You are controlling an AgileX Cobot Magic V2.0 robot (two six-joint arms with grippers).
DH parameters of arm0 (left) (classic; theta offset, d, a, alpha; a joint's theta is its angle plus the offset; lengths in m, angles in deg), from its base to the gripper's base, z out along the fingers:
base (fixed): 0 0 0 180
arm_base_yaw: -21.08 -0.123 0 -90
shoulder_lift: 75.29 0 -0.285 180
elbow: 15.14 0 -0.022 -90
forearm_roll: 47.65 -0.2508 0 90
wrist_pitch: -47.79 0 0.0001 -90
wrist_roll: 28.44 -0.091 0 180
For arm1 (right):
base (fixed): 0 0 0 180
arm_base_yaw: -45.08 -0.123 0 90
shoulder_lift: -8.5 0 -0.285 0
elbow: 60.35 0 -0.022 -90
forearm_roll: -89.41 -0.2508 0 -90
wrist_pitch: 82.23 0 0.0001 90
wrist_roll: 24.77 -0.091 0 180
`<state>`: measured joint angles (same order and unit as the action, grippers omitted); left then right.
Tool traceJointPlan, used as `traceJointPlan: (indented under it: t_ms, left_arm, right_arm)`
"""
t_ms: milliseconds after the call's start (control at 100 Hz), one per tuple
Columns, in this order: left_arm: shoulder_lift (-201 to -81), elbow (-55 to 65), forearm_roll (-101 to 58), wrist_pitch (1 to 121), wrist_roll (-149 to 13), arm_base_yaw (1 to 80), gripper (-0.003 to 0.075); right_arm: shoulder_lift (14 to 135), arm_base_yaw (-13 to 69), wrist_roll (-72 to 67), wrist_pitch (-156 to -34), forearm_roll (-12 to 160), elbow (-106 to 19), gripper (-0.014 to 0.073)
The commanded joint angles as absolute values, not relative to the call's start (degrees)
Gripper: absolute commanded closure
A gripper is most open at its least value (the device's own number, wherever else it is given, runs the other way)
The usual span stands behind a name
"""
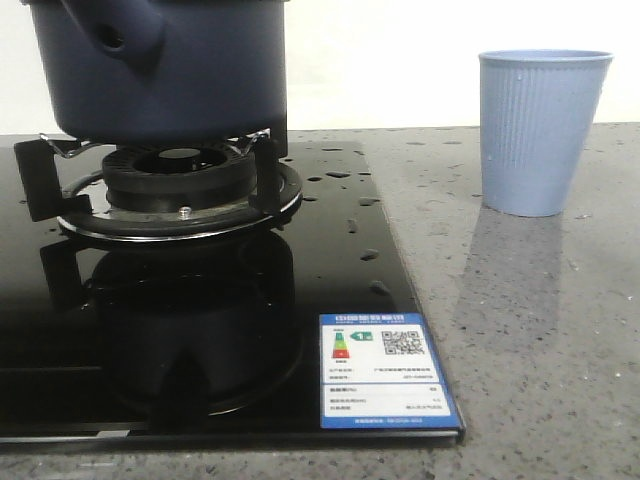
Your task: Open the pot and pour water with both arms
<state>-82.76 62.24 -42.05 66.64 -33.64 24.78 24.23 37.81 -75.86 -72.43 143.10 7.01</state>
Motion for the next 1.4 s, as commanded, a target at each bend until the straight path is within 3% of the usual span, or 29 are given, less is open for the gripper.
traceJointPlan:
  t_ms: [0, 280, 540, 620, 850, 1140, 1390]
  left_arm:
    - [-81.47, 63.88, -41.66, 63.94, -33.06, 24.64, 0.074]
    - [-81.47, 63.88, -41.66, 63.94, -33.06, 24.64, 0.074]
    - [-81.47, 63.88, -41.66, 63.94, -33.06, 24.64, 0.074]
    - [-81.47, 63.88, -41.66, 63.94, -33.06, 24.64, 0.074]
    - [-81.47, 63.88, -41.66, 63.94, -33.06, 24.64, 0.074]
    - [-81.47, 63.88, -41.66, 63.83, -33.06, 24.64, 0.074]
    - [-81.47, 63.88, -41.66, 63.86, -33.06, 24.64, 0.074]
  right_arm:
    - [24.67, 38.07, -75.75, -71.67, 142.47, 5.56, 0.0662]
    - [24.67, 38.07, -72.34, -73.59, 141.17, 9.58, 0.0662]
    - [24.67, 39.46, -24.77, -63.01, 100.2, 18.37, 0.0664]
    - [24.67, 40.12, -16.24, -67.14, 94.62, 18.08, 0.0664]
    - [24.1, 46.61, -15.51, -80.59, 91.34, 18.08, 0.0664]
    - [14.67, 50.3, -17.58, -99.61, 88.26, 18.08, 0.0664]
    - [14.74, 50.4, -17.91, -99.55, 88.26, 18.08, 0.0664]
